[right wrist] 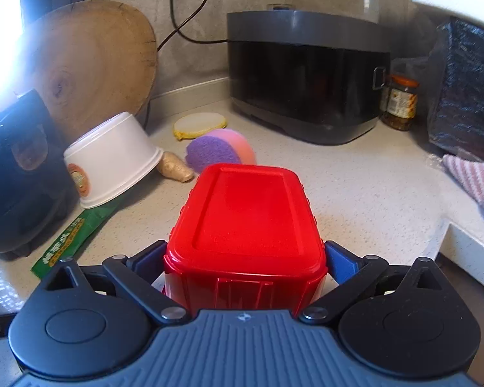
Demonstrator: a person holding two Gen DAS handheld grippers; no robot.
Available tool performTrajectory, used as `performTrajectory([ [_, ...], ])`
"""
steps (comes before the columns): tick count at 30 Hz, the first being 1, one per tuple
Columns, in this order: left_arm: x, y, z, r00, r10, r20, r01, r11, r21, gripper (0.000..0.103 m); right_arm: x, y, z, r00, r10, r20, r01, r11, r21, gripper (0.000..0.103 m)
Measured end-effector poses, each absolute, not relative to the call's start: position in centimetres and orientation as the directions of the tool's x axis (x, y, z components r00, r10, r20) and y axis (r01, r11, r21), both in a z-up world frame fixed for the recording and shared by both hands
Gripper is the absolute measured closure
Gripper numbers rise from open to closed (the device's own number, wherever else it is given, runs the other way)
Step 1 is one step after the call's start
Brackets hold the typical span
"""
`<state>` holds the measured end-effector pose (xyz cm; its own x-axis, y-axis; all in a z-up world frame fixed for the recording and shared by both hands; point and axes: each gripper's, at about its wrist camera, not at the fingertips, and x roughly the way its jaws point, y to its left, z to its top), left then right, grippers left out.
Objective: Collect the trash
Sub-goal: 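Lift the red container with the right tool while the left tool approaches the white bowl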
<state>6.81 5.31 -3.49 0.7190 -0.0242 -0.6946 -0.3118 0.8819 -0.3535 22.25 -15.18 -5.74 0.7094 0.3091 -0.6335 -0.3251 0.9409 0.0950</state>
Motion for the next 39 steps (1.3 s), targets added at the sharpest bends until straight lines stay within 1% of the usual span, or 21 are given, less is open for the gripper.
performTrajectory([
  [3,8.2,5.1,-2.7,0.73,0.021,-0.683,-0.29,0.915,-0.281,0.086,22.3,-15.2,-6.0,0.701,0.325,-0.634,-0.346,0.933,0.096,0.003],
  [8,10.1,5.2,-1.7,0.746,0.042,-0.665,-0.272,0.93,-0.247,0.086,22.1,-16.5,-5.4,0.714,0.356,-0.603,-0.366,0.924,0.112,0.003],
  [11,11.9,4.6,-1.4,0.767,0.046,-0.64,-0.206,0.962,-0.178,0.086,22.8,-17.6,-5.1,0.715,0.374,-0.591,-0.37,0.919,0.135,0.003],
  [13,13.5,4.0,-1.5,0.768,0.058,-0.638,-0.165,0.98,-0.109,0.086,22.9,-18.6,-4.9,0.709,0.419,-0.568,-0.381,0.904,0.192,0.003],
  [15,15.2,3.2,-1.7,0.757,0.115,-0.644,-0.159,0.987,-0.01,0.086,22.9,-19.4,-5.0,0.692,0.474,-0.544,-0.401,0.88,0.256,0.003],
  [17,16.7,2.5,-2.3,0.744,0.191,-0.64,-0.17,0.981,0.094,0.083,23.0,-19.7,-5.4,0.675,0.496,-0.546,-0.414,0.868,0.276,0.003],
  [18,17.5,2.3,-2.7,0.738,0.233,-0.634,-0.183,0.973,0.143,0.083,23.0,-19.5,-5.6,0.67,0.49,-0.557,-0.415,0.87,0.265,0.003],
  [19,18.1,2.3,-3.1,0.736,0.292,-0.61,-0.227,0.956,0.184,0.083,23.0,-19.4,-5.8,0.672,0.477,-0.567,-0.416,0.876,0.244,0.003],
  [21,19.2,2.5,-4.1,0.707,0.323,-0.63,-0.234,0.946,0.222,0.083,22.8,-19.3,-6.2,0.688,0.445,-0.573,-0.412,0.89,0.196,0.003],
  [23,19.9,2.8,-5.0,0.682,0.32,-0.658,-0.229,0.947,0.223,0.083,22.8,-19.7,-6.5,0.69,0.438,-0.577,-0.411,0.893,0.186,0.003],
  [24,20.1,3.0,-5.4,0.673,0.312,-0.67,-0.222,0.95,0.219,0.083,23.0,-20.0,-6.6,0.681,0.448,-0.579,-0.41,0.889,0.206,0.003],
  [26,20.2,3.4,-6.1,0.663,0.282,-0.693,-0.21,0.959,0.19,0.079,23.5,-20.8,-6.9,0.655,0.483,-0.582,-0.403,0.874,0.272,0.003],
  [28,20.1,3.9,-6.4,0.66,0.265,-0.702,-0.226,0.962,0.151,0.079,23.9,-21.4,-7.2,0.639,0.5,-0.584,-0.389,0.865,0.316,0.003],
  [34,18.0,4.2,-6.3,0.637,0.181,-0.75,-0.216,0.975,0.053,0.082,23.9,-20.9,-7.1,0.667,0.464,-0.583,-0.392,0.884,0.255,0.003],
  [39,16.2,3.9,-6.2,0.647,0.155,-0.747,-0.228,0.974,0.005,0.082,24.1,-20.2,-7.1,0.677,0.439,-0.591,-0.394,0.894,0.214,0.003],
])
